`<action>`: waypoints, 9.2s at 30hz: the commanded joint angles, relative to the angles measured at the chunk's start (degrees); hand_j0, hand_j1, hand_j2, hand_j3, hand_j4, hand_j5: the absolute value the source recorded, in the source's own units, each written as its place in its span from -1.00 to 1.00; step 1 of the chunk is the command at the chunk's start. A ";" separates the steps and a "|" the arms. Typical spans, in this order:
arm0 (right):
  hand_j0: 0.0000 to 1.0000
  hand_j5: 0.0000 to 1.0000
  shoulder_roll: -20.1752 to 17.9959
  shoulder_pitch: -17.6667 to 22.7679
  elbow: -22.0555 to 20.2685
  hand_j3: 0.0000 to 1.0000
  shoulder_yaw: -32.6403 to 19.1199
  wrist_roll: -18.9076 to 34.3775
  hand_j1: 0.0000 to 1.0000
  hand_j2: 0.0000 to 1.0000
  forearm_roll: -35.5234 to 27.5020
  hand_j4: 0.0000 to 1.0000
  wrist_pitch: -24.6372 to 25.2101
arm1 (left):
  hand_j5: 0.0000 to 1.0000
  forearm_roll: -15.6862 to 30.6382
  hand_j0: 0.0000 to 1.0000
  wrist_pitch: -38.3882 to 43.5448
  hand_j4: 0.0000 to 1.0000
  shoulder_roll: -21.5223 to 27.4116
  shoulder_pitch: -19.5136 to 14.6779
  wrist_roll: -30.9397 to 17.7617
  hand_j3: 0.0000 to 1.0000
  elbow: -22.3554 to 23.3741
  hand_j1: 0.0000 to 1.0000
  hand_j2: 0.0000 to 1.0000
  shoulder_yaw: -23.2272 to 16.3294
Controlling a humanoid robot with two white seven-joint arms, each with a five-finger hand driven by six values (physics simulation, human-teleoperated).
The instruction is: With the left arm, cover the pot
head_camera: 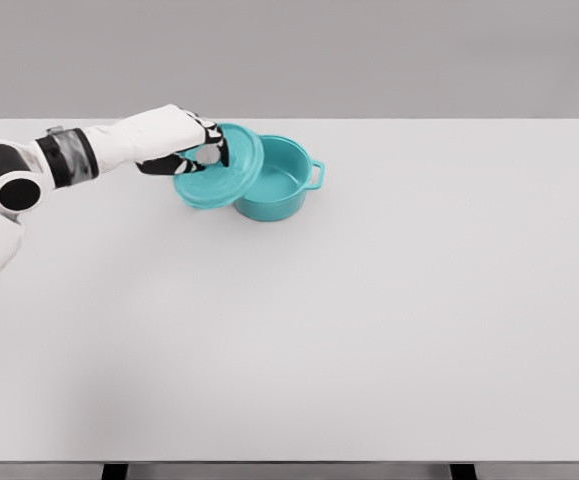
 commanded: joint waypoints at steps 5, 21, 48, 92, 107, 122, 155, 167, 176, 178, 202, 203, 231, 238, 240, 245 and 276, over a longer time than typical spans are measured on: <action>1.00 1.00 0.01 0.00 0.02 1.00 0.01 0.01 1.00 1.00 0.01 1.00 0.00 | 0.00 0.00 0.00 0.14 0.00 -2.75 -2.11 0.02 0.00 4.08 0.00 0.00 -1.99; 1.00 1.00 0.01 0.00 0.02 1.00 0.01 0.01 1.00 1.00 0.01 1.00 0.00 | 0.00 -3.25 0.00 0.14 0.00 -8.81 -5.63 -0.16 0.00 10.85 0.00 0.00 -2.07; 1.00 1.00 0.01 0.00 0.02 1.00 0.01 0.01 1.00 1.00 0.01 1.00 0.00 | 0.00 -5.98 0.00 0.14 0.00 -13.91 -9.32 -0.16 0.00 19.38 0.00 0.00 -2.07; 1.00 1.00 0.01 0.00 0.02 1.00 0.01 0.01 1.00 1.00 0.01 1.00 0.00 | 0.02 -5.36 0.02 0.14 0.02 -11.36 -8.70 -0.16 0.02 14.72 0.02 0.02 -1.37; 1.00 1.00 0.01 0.00 0.02 1.00 0.01 0.01 1.00 1.00 0.01 1.00 0.00 | 0.03 -5.45 0.03 0.14 0.03 -11.10 -7.56 -0.16 0.03 15.86 0.03 0.03 -1.37; 1.00 1.00 0.01 0.00 0.02 1.00 0.01 0.01 1.00 1.00 0.01 1.00 0.00 | 0.03 -5.80 0.03 0.14 0.03 -11.80 -8.09 -0.16 0.03 17.44 0.03 0.03 -1.81; 1.00 1.00 0.01 0.00 0.02 1.00 0.01 0.01 1.00 1.00 0.01 1.00 0.00 | 0.19 -5.89 0.19 0.14 0.19 -13.47 -8.53 -0.16 0.19 19.02 0.19 0.19 -2.07; 1.00 1.00 0.01 0.00 0.02 1.00 0.01 0.01 1.00 1.00 0.01 1.00 0.00 | 0.12 -5.98 0.12 0.14 0.12 -13.56 -8.53 -0.16 0.12 19.29 0.12 0.12 -2.07; 1.00 1.00 0.01 0.00 0.02 1.00 0.01 0.01 1.00 1.00 -0.07 1.00 0.00 | 0.16 -5.98 0.16 0.14 0.16 -14.17 -8.53 -0.16 0.16 20.26 0.16 0.16 -2.07; 1.00 1.00 0.01 0.00 0.02 1.00 0.01 0.01 1.00 1.00 0.01 1.00 0.00 | 0.17 -5.98 0.17 0.14 0.17 -14.17 -8.53 -0.16 0.17 20.26 0.17 0.17 -2.07; 1.00 1.00 0.01 0.00 0.02 1.00 0.01 0.01 1.00 1.00 0.01 1.00 0.00 | 0.37 -6.33 0.37 0.14 0.37 -14.61 -8.53 -0.16 0.37 22.54 0.37 0.37 -2.07; 1.00 1.00 0.01 0.00 0.02 1.00 0.01 0.01 1.00 1.00 0.01 1.00 0.00 | 0.37 -6.33 0.37 0.14 0.37 -14.61 -8.53 -0.16 0.37 22.54 0.37 0.37 -2.07; 1.00 1.00 0.01 0.00 0.02 1.00 0.01 0.01 1.00 1.00 0.01 1.00 0.00 | 0.79 -6.15 0.79 0.14 0.79 -14.08 -8.53 -0.16 0.79 20.61 0.79 0.79 -1.46; 1.00 1.00 0.01 0.00 0.02 1.00 0.01 0.01 1.00 1.00 0.01 1.00 0.00 | 0.88 -5.98 0.88 0.14 0.88 -14.08 -8.88 -0.16 0.88 20.52 0.88 0.88 -1.28; 1.00 1.00 0.01 0.00 0.02 1.00 0.01 0.01 1.00 1.00 0.01 1.00 0.00 | 0.88 -5.98 0.88 0.14 0.88 -14.08 -8.97 -0.16 0.88 20.52 0.88 0.88 -1.28; 1.00 1.00 0.01 0.00 -0.07 1.00 0.01 0.01 1.00 1.00 0.01 1.00 0.00 | 0.90 -5.80 0.90 0.14 0.90 -14.17 -9.05 -0.16 0.90 20.52 0.90 0.90 -1.28; 1.00 1.00 0.01 0.00 0.02 1.00 0.01 0.01 1.00 1.00 0.01 1.00 0.00 | 1.00 4.74 1.00 0.14 1.00 6.30 -2.82 -0.34 1.00 0.31 1.00 1.00 1.79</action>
